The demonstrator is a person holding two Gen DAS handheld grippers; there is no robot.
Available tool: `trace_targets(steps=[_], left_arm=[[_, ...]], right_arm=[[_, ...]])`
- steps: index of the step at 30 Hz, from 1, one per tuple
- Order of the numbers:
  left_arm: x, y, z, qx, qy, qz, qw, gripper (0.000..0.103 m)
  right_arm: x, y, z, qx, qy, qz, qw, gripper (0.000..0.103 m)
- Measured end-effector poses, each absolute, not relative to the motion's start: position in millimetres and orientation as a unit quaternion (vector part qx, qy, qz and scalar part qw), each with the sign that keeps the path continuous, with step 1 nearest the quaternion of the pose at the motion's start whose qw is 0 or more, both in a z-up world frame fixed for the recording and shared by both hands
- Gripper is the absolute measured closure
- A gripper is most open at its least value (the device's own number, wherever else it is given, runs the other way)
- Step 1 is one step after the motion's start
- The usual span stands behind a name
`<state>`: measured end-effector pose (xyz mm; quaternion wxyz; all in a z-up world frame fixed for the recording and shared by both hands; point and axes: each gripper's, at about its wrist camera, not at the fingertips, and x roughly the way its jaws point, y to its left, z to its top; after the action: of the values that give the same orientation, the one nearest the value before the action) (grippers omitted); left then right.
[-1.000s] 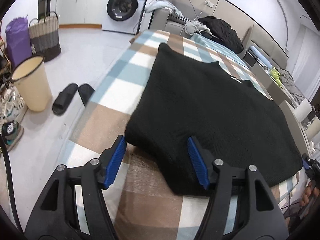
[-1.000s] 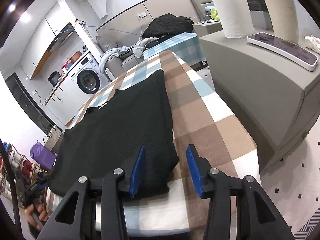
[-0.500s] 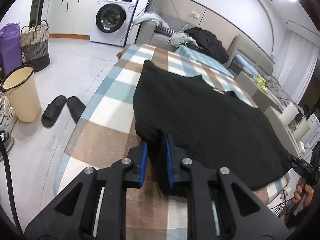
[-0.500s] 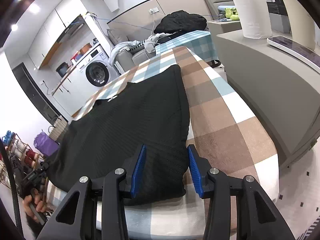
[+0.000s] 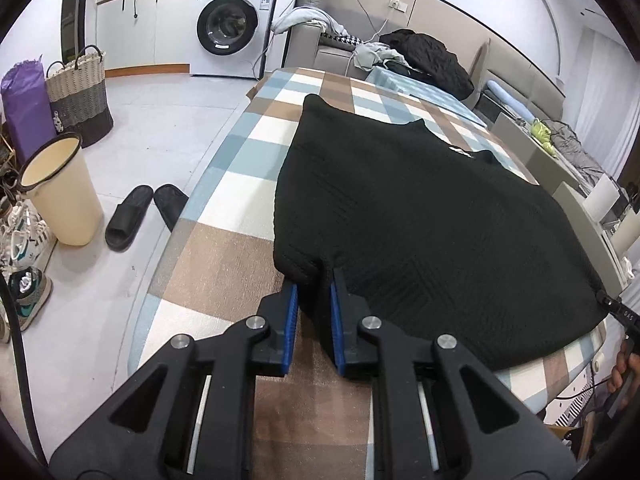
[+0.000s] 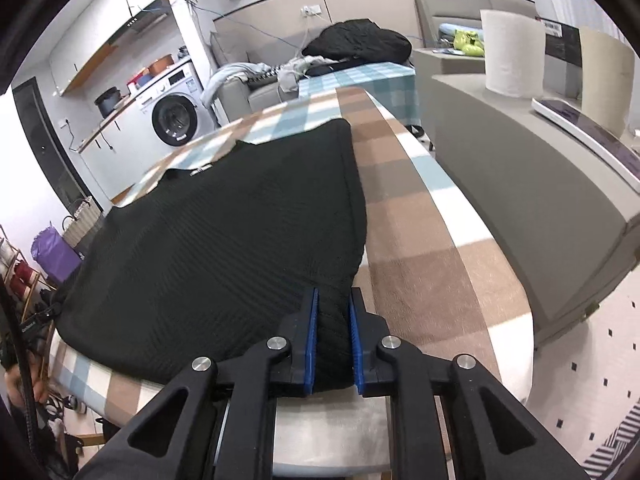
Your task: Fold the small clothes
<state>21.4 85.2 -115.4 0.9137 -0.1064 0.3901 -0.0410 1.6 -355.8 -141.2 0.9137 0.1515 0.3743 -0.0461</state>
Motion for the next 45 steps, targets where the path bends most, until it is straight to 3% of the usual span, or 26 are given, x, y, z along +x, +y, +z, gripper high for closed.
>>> trace_targets(steps=[3,5,7,9,13,17,33,45], left_arm=[[20.5,86.4,-111.3,-0.115,0.392,-0.033,0.912,0.088],[18.8,86.2,-106.3,-0.109,0.392,-0.019,0.913,0.079],[16.1,84.7,-100.9,-0.098,0.385,-0.003,0.918,0.071],[11.2,80.5,-92.1,-0.080,0.371,0.014,0.925,0.061],[-0.2,69.2,-75.8,-0.062,0.345,0.003,0.937,0.057],[-7.0,45.3,-68.4,-0.054,0.333,-0.049,0.940,0.041],[-5.3,-60.4,-120.3,0.023,0.395,-0.142,0.907,0.040],[-6.2,-54.3,-127.6,0.029,0.413,-0.143,0.899,0.036]], right_arm=[[-1.5,-354.9,-132.2,0.160,0.365,-0.045,0.916,0.083],[-3.7,-349.5,-121.6,0.151,0.355,-0.044,0.922,0.079],[-5.6,-341.1,-110.9,0.143,0.343,-0.038,0.928,0.063],[-6.8,-330.9,-101.2,0.130,0.334,-0.032,0.933,0.061],[-5.8,-309.6,-91.4,0.120,0.331,0.003,0.936,0.057],[6.1,-281.9,-105.2,0.116,0.352,0.049,0.927,0.054],[48.9,-205.5,-137.7,0.033,0.393,0.098,0.914,0.052],[56.2,-190.5,-148.5,-0.003,0.402,0.092,0.911,0.045]])
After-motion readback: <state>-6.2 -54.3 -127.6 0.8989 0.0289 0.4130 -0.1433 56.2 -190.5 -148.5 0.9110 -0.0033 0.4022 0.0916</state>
